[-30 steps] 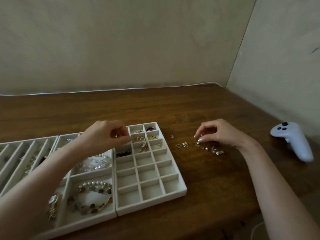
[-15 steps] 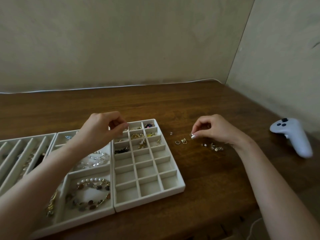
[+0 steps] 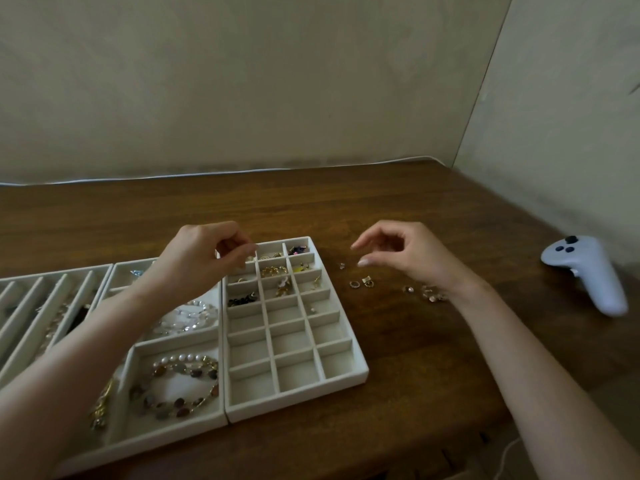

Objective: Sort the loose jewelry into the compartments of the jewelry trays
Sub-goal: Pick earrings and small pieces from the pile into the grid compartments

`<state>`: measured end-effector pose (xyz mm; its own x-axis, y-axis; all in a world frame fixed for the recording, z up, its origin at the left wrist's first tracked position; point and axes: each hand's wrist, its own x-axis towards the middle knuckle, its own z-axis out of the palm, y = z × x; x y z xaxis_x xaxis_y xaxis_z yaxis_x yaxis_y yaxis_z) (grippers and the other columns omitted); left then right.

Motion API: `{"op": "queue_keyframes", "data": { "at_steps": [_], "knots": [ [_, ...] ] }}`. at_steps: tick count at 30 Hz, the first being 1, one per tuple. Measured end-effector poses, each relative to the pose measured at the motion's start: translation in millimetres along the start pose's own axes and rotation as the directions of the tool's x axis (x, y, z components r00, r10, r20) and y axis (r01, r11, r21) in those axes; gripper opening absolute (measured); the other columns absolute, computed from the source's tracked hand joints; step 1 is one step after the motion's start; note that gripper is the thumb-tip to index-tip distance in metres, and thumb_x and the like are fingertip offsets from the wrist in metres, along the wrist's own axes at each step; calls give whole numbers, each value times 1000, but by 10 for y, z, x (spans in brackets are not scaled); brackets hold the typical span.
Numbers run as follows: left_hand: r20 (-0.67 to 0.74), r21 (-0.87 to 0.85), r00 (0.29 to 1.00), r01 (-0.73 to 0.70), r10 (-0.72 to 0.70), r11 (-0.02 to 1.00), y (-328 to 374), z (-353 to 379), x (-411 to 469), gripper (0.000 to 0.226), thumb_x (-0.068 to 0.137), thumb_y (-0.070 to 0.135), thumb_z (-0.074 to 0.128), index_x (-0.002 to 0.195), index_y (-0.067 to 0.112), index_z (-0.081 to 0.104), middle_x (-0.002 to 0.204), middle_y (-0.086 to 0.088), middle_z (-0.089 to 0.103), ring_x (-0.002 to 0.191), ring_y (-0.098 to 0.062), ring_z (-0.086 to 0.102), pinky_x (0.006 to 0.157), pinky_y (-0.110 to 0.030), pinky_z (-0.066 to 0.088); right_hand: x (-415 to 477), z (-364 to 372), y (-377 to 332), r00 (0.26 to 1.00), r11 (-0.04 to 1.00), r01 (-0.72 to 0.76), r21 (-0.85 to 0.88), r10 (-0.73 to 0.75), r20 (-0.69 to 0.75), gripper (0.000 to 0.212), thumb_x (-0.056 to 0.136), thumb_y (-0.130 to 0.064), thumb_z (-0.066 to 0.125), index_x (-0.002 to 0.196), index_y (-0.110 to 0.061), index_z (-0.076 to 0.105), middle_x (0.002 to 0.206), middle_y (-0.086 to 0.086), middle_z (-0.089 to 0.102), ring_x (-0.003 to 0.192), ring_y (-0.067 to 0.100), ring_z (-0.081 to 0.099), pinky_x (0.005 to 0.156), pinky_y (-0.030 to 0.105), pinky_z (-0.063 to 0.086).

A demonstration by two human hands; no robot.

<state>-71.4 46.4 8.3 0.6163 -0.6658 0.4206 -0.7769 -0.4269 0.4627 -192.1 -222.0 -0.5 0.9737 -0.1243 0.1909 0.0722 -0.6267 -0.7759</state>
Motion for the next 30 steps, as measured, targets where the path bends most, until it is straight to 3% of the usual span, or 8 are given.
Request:
{"op": "queue_keyframes", "data": {
  "at_steps": [5, 9, 12, 18, 20, 23, 25, 30],
  "knots": [
    [-28, 5, 1000, 4, -4, 1000, 9, 6, 2, 8, 85, 16, 63, 77, 18, 64, 65, 8, 63, 65, 10, 56, 60, -2, 39, -96, -454, 231, 971, 961, -207, -184, 225, 80, 16, 71, -20, 78, 83, -28, 70, 87, -11, 65, 82, 4, 59, 69, 20, 39],
    [-16, 1, 1000, 6, -6, 1000, 5, -2, -2, 6, 85, 16, 63, 80, 16, 65, 68, 7, 64, 67, 9, 57, 60, -3, 40, -115, -432, 219, 925, 928, -264, -264, 321, 201, 18, 73, -19, 77, 88, -24, 69, 86, -15, 58, 77, -1, 50, 65, 19, 33],
    [-18, -2, 1000, 1, -1, 1000, 17, -3, -2, 5, 85, 15, 63, 80, 16, 65, 68, 7, 64, 64, 10, 56, 59, -2, 40, -93, -394, 231, 920, 913, -276, -301, 341, 191, 16, 72, -19, 78, 84, -25, 69, 87, -13, 57, 78, 0, 49, 65, 20, 34],
    [-13, 6, 1000, -4, 4, 1000, 49, 10, -1, 7, 85, 13, 63, 79, 17, 64, 66, 8, 63, 60, 14, 53, 59, -1, 38, -61, -278, 175, 952, 931, -208, -299, 263, 155, 13, 73, -21, 77, 81, -22, 66, 89, -8, 62, 81, 4, 56, 68, 21, 39],
    [-9, 8, 1000, -7, 8, 1000, 60, 14, 0, 7, 85, 12, 63, 79, 16, 64, 66, 7, 63, 58, 15, 52, 58, -1, 38, -58, -182, 67, 981, 976, -123, -182, 147, 127, 13, 75, -19, 75, 82, -19, 65, 87, -6, 64, 79, 3, 59, 69, 20, 43],
    [4, 12, 1000, -8, 8, 1000, 53, 24, 0, 6, 85, 13, 62, 80, 15, 64, 66, 7, 63, 60, 14, 53, 58, -2, 38, -56, 30, -108, 995, 999, 8, 47, -13, 95, 13, 74, -11, 75, 82, -12, 65, 84, 2, 67, 80, 15, 64, 72, 27, 54],
    [5, 12, 1000, -9, 9, 1000, 40, 29, 5, 6, 85, 14, 62, 80, 15, 65, 67, 8, 63, 61, 13, 54, 58, -2, 39, -46, 182, -176, 991, 994, 63, 92, -74, 116, 13, 74, -8, 74, 82, -10, 64, 85, 4, 67, 82, 21, 64, 75, 30, 55],
    [12, 11, 1000, -5, 5, 1000, 10, 27, 8, 4, 85, 15, 62, 82, 15, 65, 69, 9, 64, 69, 9, 57, 61, -4, 41, -14, 382, -195, 980, 991, 116, 70, -126, 157, 15, 74, -9, 75, 87, -14, 68, 87, 2, 67, 79, 10, 62, 73, 19, 51]
  ]
}}
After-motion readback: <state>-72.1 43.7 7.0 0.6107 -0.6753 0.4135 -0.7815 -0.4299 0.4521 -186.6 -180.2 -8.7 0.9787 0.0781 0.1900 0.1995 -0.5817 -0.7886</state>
